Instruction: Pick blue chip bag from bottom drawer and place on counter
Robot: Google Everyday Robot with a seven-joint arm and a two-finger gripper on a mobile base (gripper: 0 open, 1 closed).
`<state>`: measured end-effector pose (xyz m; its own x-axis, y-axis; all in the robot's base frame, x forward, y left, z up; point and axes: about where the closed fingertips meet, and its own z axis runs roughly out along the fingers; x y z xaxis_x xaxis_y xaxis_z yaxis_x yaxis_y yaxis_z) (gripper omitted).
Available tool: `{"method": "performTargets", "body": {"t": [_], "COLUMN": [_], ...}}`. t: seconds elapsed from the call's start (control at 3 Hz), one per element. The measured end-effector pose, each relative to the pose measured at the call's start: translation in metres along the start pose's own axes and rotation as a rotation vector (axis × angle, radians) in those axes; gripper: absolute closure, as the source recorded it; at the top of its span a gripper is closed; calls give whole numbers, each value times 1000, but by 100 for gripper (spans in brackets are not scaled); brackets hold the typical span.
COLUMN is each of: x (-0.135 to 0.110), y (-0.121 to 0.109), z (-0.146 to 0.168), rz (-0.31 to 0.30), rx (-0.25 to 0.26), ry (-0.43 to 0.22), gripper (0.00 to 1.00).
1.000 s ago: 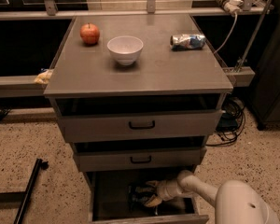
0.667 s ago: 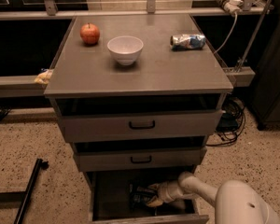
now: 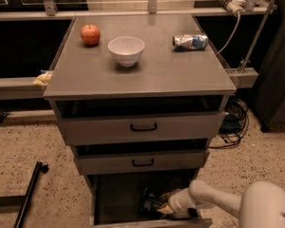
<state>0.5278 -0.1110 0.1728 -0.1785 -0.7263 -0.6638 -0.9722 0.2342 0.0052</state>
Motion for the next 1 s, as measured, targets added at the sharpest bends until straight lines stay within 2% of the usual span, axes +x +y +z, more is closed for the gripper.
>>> {"method": "performTargets", "body": {"t": [0.33,0.67,1.0], "x": [-15,-52,-62], "y": [16,19,8], "z": [-43,-100,-116], "rz": [8,10,-16], "rx": [11,21,40], "ry": [18,16,25], "gripper": [100,100,100]}}
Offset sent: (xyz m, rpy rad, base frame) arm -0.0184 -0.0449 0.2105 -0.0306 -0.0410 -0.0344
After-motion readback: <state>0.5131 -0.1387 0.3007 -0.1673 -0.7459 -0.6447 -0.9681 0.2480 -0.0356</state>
